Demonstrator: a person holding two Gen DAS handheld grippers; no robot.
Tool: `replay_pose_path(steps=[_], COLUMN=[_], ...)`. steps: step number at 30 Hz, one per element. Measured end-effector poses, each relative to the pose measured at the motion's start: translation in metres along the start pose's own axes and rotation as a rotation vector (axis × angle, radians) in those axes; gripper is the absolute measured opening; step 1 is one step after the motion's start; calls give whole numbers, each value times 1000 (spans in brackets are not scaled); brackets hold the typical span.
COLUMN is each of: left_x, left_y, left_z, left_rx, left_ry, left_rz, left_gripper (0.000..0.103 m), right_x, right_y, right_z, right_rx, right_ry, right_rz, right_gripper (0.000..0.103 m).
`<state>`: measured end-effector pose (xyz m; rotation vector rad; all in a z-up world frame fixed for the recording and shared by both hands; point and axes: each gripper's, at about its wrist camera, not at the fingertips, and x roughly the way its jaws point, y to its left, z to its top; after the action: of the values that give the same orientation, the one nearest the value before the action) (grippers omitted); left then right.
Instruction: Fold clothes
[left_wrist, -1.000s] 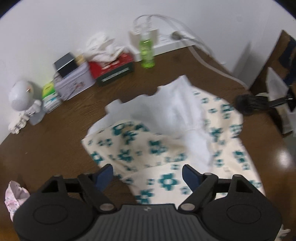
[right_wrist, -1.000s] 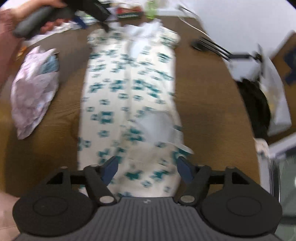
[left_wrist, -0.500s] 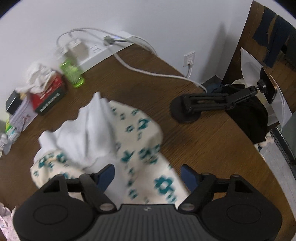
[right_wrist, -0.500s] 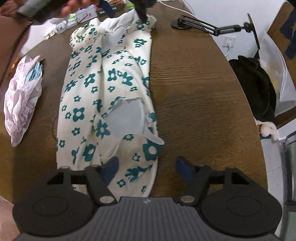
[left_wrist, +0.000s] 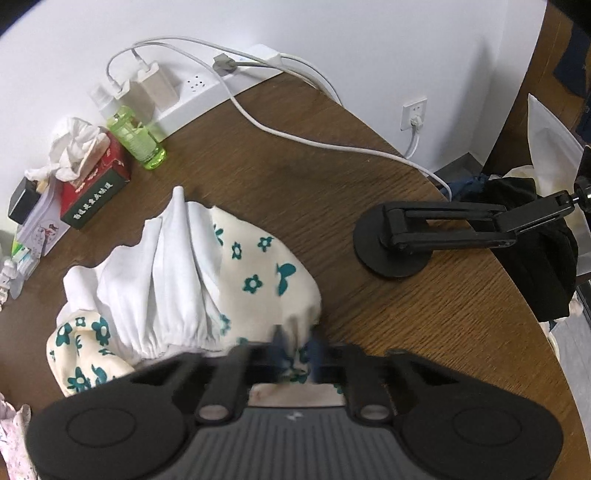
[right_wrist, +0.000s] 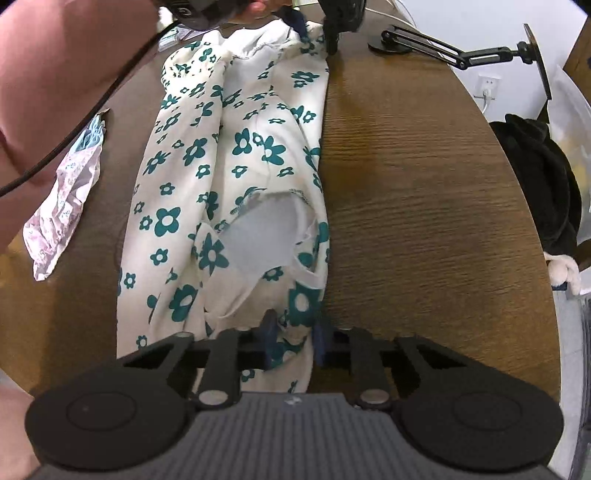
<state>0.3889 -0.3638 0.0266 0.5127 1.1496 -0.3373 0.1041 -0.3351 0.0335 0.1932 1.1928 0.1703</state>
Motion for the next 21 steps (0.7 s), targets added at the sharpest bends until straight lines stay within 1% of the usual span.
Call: replay_pose_path(steps=[2,5,7,11,14,17,19,21], left_x=[-10,-28,-47,-78,-85,-76,-62,-41], left_y=[8,23,48,114,158,197,218,233], left_z=[-2,-5,-9,-31,-56,-83,-96,-107], left_rx=[2,-7,-47,-134,-176,-213,-246,-282], left_ry=[-34,-85,-117,-162,-166,-148,-115,-67], left_rz=[-18,-54,-93,-163,-181,-179,-179,-177], left_gripper=[3,3,3,4,4,4,4,5], right_x=[-3,-14,-27,-51,-56,-49,-40,-27], right_y=[2,9,20,61,94,123,140,149], right_z=[0,1,0,-6,-14,-22,-26,-30], right_rx=[-5,-34,-84,-268,-407,-534,-613,-650], right_ry=[-13,-49,-95,-157,-165,-139,-107,-59], right_rz=[-7,-34,-72,-137,-161,-147,-135,-120], right_gripper=[8,7,7,7,7,7,7,7])
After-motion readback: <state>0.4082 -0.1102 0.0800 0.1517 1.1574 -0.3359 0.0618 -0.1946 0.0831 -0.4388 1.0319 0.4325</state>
